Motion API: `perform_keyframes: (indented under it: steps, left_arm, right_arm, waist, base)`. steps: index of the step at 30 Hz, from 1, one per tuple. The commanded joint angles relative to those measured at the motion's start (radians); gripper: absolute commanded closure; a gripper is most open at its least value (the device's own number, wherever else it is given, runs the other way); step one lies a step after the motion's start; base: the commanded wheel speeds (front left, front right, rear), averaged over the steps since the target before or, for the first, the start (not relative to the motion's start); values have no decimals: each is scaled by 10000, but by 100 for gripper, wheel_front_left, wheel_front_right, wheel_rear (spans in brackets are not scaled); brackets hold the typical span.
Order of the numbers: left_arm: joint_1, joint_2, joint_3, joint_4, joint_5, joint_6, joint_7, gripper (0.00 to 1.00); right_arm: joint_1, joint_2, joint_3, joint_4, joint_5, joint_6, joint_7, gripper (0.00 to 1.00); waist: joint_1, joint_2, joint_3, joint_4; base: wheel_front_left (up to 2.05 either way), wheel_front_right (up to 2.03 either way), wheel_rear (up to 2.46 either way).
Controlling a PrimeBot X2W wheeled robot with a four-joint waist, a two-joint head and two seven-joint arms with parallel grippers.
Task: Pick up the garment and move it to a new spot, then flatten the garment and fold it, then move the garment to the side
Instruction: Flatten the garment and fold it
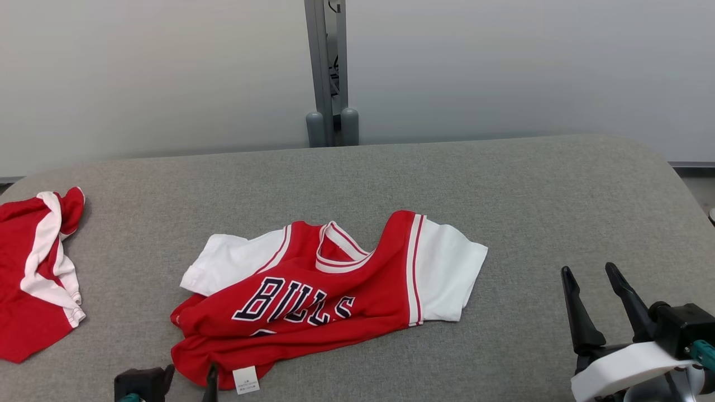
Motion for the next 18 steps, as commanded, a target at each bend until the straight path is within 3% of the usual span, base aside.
perform_keyframes:
  steps: [1,17,18]
  left_arm:
    - [61,-89,-34,105,-155,-131,72,0]
    - [-943,-953,-148,2615,-862,-1519,-361,0]
    - [-1000,-978,-146,2708,-866,-1590,-401,29]
  right_arm:
    - [-33,-45,14,-29,50,2,-96,0]
    - [-422,-47,241,-44,75,2,-98,0]
    - [-446,-47,247,-38,69,2,-115,0]
  waist:
    - [0,-1,53,10]
    - [0,-1,853,-185]
    - [0,-1,894,-202]
  base:
    - [0,0,0]
    - [0,0,0]
    - [0,0,0]
